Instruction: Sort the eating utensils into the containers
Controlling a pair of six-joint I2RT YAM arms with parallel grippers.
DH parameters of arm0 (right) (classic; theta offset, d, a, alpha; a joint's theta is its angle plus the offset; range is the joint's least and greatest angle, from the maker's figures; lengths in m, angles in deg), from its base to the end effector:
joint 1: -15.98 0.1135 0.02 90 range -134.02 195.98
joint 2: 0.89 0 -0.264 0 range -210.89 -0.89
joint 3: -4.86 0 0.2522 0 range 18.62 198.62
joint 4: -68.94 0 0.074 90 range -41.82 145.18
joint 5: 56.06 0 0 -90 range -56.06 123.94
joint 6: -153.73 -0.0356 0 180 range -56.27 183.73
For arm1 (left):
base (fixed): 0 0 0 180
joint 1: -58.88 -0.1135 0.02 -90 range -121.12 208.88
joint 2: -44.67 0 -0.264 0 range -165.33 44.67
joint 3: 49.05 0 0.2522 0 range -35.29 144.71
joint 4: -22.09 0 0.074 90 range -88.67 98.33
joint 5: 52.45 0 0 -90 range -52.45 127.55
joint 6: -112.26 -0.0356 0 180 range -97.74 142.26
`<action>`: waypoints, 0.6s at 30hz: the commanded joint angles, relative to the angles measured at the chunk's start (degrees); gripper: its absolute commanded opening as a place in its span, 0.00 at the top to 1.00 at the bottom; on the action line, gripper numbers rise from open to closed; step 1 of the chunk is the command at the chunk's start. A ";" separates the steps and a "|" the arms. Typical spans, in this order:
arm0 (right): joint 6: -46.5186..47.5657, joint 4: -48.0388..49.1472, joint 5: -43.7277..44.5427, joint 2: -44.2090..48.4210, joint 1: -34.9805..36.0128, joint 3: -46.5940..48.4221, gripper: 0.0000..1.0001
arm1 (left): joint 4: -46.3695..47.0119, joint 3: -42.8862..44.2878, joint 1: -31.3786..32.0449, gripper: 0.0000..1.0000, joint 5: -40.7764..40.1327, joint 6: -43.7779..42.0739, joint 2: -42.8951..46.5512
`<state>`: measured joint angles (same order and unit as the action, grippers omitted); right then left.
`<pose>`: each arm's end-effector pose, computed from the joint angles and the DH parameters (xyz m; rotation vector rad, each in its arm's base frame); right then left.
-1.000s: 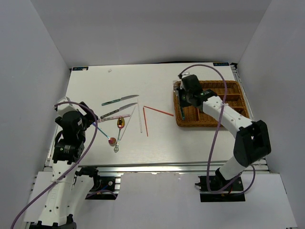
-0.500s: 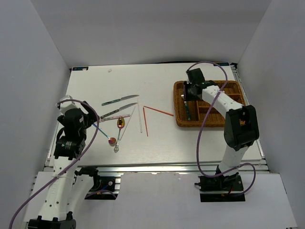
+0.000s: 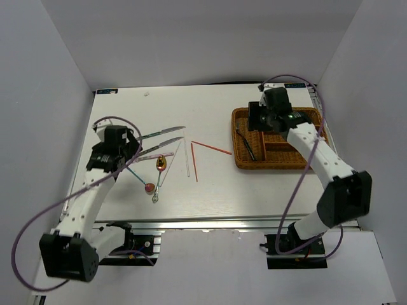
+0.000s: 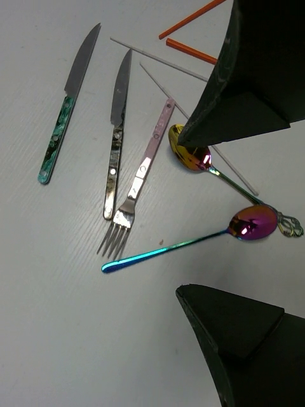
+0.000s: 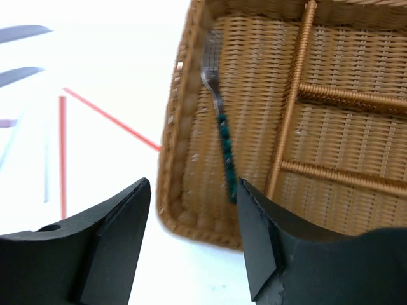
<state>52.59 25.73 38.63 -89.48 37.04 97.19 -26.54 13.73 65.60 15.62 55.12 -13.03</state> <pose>0.3274 0.1229 0.3243 -0.1522 2.2602 0.2073 0.2078 -0.0111 0.2852 -0.6934 2.1568 0.0836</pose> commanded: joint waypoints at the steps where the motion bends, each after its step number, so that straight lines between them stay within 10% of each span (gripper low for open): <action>1: -0.90 1.24 -3.19 5.97 0.65 -3.49 0.38 | -1.60 5.03 4.07 0.02 -4.41 5.89 -6.45; 18: -0.99 4.84 -6.44 14.94 1.35 -17.13 0.36 | -14.16 19.70 11.65 0.24 -17.98 50.89 -35.45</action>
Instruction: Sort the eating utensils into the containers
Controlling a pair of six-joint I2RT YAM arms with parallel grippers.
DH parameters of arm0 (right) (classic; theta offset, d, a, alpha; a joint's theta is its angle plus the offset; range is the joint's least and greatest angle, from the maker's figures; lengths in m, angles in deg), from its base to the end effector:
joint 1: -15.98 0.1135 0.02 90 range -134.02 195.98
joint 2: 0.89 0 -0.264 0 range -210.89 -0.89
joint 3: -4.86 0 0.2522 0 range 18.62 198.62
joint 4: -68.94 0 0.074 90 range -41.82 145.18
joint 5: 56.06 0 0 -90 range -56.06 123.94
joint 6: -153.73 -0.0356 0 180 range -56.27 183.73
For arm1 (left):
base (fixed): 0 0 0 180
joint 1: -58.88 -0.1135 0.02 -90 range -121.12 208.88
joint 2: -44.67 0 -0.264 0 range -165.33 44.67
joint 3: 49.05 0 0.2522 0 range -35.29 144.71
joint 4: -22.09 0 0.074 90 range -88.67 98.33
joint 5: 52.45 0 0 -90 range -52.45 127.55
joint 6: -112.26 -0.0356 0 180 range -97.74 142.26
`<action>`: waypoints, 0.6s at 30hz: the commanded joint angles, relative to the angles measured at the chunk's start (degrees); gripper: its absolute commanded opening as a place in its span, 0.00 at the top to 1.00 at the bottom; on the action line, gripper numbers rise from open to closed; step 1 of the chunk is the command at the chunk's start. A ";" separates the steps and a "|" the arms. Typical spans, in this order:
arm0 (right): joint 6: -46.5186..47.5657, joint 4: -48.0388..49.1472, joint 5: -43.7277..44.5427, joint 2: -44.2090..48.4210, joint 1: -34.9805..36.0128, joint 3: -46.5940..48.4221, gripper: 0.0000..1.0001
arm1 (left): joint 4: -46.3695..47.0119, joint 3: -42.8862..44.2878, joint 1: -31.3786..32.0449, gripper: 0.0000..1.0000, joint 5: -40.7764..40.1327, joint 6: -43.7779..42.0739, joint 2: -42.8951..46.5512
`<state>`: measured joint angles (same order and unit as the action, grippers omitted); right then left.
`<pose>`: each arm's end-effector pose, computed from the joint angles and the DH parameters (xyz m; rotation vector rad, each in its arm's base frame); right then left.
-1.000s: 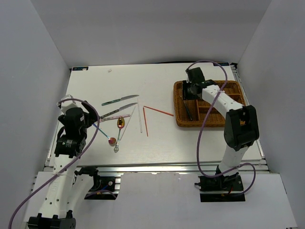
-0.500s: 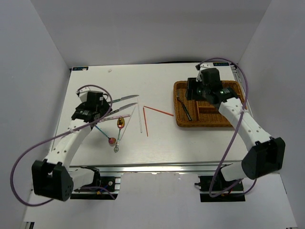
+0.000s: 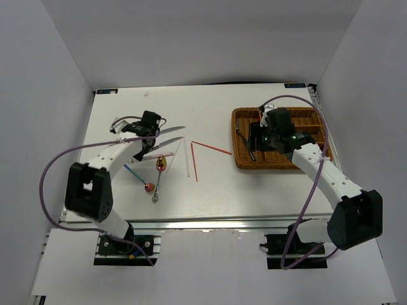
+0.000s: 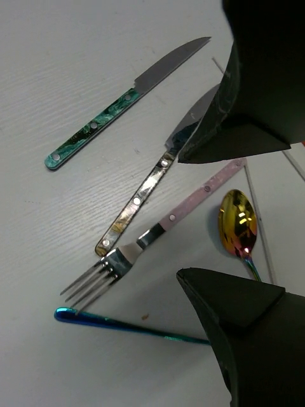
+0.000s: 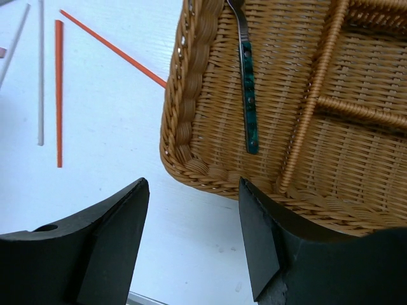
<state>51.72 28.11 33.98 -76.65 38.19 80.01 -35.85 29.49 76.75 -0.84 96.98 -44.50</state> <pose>0.2679 0.1094 0.2942 -0.2053 2.3043 0.3063 0.2935 -0.0714 0.2361 -1.2804 2.0337 0.2488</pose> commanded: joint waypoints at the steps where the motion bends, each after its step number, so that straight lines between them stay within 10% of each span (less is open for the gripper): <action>1: -0.12 2.63 -2.23 2.11 0.19 -0.04 0.36 | -5.56 6.05 0.59 0.24 -1.34 9.65 -7.48; 18: 0.76 4.31 -5.48 1.68 0.11 -1.36 0.36 | -1.26 6.08 2.96 0.40 1.48 15.28 -19.81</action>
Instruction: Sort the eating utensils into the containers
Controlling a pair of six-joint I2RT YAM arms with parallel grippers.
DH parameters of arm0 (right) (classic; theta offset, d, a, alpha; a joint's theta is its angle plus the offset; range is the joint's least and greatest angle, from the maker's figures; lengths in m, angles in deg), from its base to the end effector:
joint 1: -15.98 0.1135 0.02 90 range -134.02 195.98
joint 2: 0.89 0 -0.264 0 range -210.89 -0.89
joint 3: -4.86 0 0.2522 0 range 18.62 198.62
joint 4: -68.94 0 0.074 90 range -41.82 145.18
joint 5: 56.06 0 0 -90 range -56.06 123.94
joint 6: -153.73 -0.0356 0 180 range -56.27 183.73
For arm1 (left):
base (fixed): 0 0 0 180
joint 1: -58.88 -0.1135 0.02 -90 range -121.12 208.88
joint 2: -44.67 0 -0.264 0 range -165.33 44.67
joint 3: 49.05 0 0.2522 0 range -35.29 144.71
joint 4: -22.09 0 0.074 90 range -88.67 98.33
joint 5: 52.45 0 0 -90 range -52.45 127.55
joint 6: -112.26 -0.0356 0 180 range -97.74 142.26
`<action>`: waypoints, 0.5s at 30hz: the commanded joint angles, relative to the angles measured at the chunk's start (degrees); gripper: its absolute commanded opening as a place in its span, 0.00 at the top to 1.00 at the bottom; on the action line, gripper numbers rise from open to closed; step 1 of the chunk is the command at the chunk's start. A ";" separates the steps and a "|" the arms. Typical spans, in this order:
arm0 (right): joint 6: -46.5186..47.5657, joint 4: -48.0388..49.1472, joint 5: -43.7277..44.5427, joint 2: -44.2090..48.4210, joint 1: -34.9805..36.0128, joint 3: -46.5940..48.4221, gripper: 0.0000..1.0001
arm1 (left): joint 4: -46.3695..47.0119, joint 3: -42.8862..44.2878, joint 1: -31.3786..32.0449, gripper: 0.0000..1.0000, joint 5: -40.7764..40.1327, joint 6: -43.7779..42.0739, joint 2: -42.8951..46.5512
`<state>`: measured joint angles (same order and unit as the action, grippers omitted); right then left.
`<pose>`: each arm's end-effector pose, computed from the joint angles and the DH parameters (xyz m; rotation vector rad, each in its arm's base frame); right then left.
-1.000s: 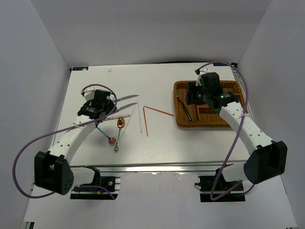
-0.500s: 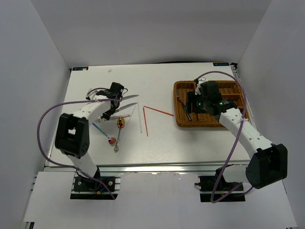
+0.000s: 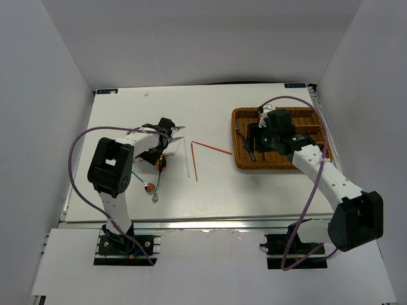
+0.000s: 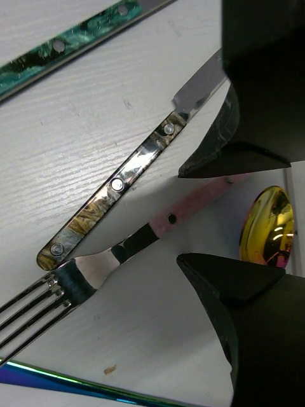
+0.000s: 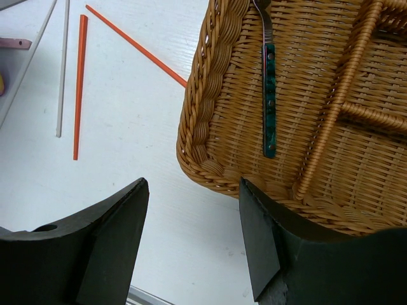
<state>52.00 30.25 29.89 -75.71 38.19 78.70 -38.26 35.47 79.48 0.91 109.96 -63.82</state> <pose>0.2651 0.1109 0.2941 -0.2472 2.2782 0.3917 0.3298 -0.1013 0.1594 -1.4383 2.0935 0.3904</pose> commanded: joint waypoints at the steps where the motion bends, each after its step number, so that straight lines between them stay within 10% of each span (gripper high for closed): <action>1: 0.48 2.34 -1.57 0.74 0.11 -0.04 0.36 | 1.67 -0.36 0.23 0.40 -0.18 2.47 -0.67; 15: 0.74 3.22 -2.98 1.35 0.11 -1.10 0.36 | 4.58 -0.80 0.23 0.65 1.05 2.83 -3.66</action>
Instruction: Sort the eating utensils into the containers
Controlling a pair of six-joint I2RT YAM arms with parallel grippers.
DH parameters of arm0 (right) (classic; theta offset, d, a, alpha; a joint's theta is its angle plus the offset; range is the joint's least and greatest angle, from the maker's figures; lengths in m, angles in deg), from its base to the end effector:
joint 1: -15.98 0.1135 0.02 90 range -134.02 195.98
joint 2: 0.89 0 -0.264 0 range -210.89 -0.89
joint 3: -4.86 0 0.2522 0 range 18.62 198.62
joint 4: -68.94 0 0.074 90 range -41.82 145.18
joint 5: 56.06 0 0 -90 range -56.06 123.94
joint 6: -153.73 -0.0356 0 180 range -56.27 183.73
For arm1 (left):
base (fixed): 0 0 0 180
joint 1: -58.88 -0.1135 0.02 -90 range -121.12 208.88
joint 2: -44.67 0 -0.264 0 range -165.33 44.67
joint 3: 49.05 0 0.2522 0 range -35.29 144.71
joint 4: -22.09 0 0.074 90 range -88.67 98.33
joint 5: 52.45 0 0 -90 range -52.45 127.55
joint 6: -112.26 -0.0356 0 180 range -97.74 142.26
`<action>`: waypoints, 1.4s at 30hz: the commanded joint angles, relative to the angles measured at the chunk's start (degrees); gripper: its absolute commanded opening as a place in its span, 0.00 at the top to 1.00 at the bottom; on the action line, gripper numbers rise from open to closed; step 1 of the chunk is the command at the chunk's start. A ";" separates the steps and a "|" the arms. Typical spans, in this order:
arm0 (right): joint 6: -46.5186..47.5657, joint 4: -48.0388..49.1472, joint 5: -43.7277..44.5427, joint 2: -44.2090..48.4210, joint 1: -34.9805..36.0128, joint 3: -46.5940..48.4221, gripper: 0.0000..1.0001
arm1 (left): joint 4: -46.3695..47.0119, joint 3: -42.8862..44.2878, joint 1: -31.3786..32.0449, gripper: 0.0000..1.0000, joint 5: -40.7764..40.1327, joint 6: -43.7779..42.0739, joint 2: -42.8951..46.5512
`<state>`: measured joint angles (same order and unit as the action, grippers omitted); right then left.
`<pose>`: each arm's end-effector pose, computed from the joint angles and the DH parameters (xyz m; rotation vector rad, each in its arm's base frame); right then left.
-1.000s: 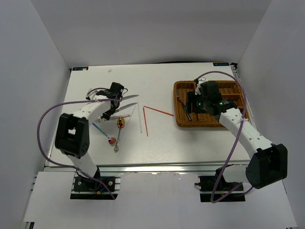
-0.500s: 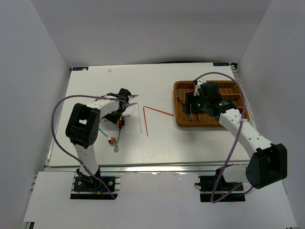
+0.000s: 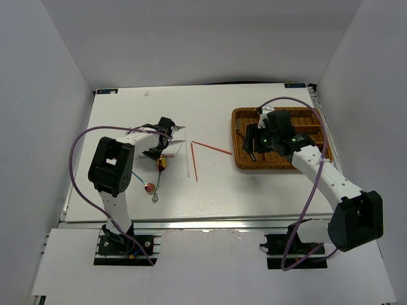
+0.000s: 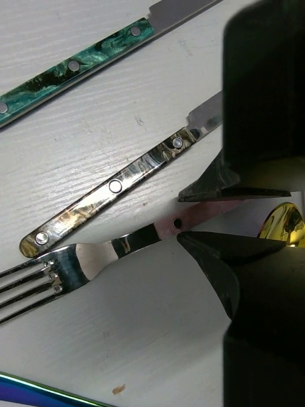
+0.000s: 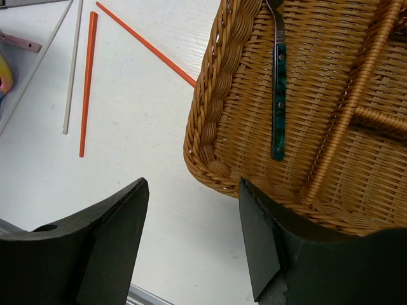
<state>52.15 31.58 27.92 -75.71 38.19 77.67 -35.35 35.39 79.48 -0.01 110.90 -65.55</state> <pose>0.2648 0.1121 0.2900 -0.2687 2.2741 0.4299 0.3356 -0.1030 0.1500 -1.4495 2.0568 0.3738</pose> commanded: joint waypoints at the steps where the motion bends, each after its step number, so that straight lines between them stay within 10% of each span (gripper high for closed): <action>1: 0.50 1.89 -0.92 1.52 0.19 -0.25 0.36 | 1.67 -0.54 0.23 0.66 2.05 1.97 -2.11; 15: 0.94 2.15 -0.40 1.97 0.11 -0.69 0.36 | 2.99 -0.28 0.23 0.99 2.23 3.82 2.72; 23: 0.94 2.15 -0.13 2.23 0.11 -0.51 0.36 | 4.74 -1.41 0.49 1.00 -1.54 2.69 11.68; 33: -5.12 3.38 7.93 11.26 0.02 -0.51 0.33 | 27.66 -2.57 7.07 1.00 5.54 -23.90 17.41; 42: -8.82 -6.09 21.05 23.05 -0.16 7.65 0.11 | 31.63 21.13 22.02 1.00 12.24 -40.02 -1.20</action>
<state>44.59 28.92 43.09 -54.47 38.15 80.97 -7.77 50.32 98.48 8.80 78.88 -63.38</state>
